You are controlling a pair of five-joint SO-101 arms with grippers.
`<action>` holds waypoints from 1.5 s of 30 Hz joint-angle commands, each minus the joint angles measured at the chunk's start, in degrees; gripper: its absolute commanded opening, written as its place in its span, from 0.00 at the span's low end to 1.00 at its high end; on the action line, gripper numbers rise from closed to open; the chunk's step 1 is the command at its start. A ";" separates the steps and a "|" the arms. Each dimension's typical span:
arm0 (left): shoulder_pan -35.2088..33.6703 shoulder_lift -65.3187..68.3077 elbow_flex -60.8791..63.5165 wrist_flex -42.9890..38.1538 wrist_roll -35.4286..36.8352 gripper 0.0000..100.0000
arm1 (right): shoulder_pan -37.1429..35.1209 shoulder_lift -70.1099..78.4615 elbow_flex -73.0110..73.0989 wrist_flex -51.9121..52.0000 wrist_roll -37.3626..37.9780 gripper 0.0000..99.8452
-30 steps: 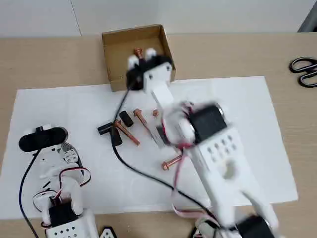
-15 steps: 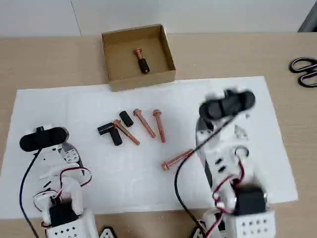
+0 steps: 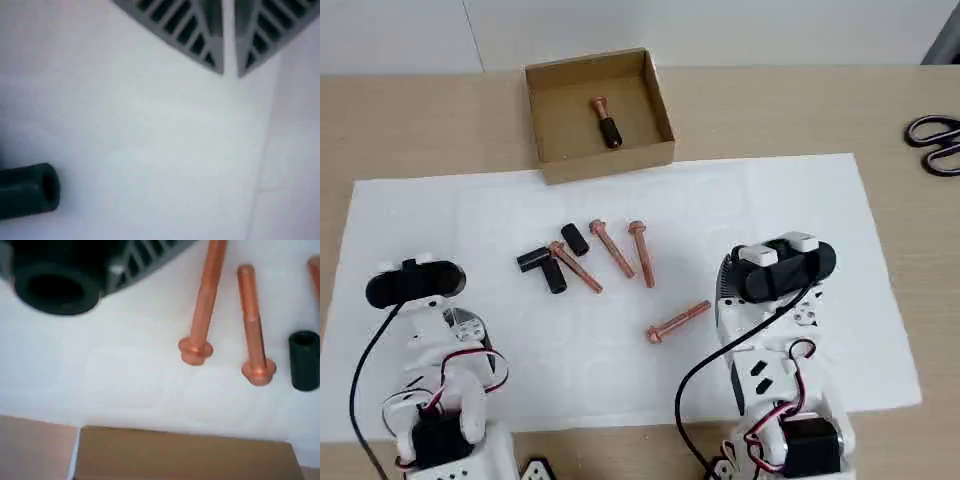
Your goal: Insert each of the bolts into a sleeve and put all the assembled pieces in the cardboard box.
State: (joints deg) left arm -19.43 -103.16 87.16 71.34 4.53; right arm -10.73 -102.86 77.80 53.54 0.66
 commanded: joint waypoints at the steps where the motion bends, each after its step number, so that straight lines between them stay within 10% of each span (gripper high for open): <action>1: 4.13 -0.18 -5.93 5.27 -1.23 0.01 | 0.31 -0.92 -0.35 -1.80 -0.53 0.00; 18: 11.69 0.53 -13.14 2.55 -11.87 0.01 | 11.74 -0.92 -0.35 -5.41 -0.70 0.00; 26: 11.96 29.19 -29.58 1.05 -11.43 0.01 | 11.74 -0.92 2.99 -5.58 -0.70 0.00; 45: 39.38 96.35 -69.58 1.76 26.46 0.01 | 1.80 -0.92 4.22 -3.03 -0.62 0.00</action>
State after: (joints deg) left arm 17.76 -12.88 24.40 73.89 28.00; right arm -8.09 -103.03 81.93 50.37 0.48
